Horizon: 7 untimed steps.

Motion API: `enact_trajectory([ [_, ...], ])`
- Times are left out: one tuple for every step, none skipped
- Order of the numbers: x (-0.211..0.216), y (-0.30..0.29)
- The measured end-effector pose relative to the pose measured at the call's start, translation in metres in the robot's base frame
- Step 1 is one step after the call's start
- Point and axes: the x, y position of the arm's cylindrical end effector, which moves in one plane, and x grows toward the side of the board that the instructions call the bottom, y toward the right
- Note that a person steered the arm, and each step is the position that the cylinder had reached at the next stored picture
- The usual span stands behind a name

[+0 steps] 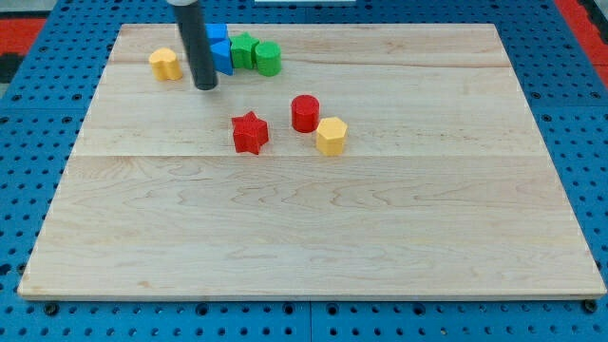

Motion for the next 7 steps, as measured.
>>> enact_trajectory([
  [0.000,0.001],
  [0.000,0.001],
  [-0.010,-0.001],
  [-0.032,-0.006],
  [-0.035,-0.031],
  [-0.061,-0.034],
  [-0.074,-0.081],
])
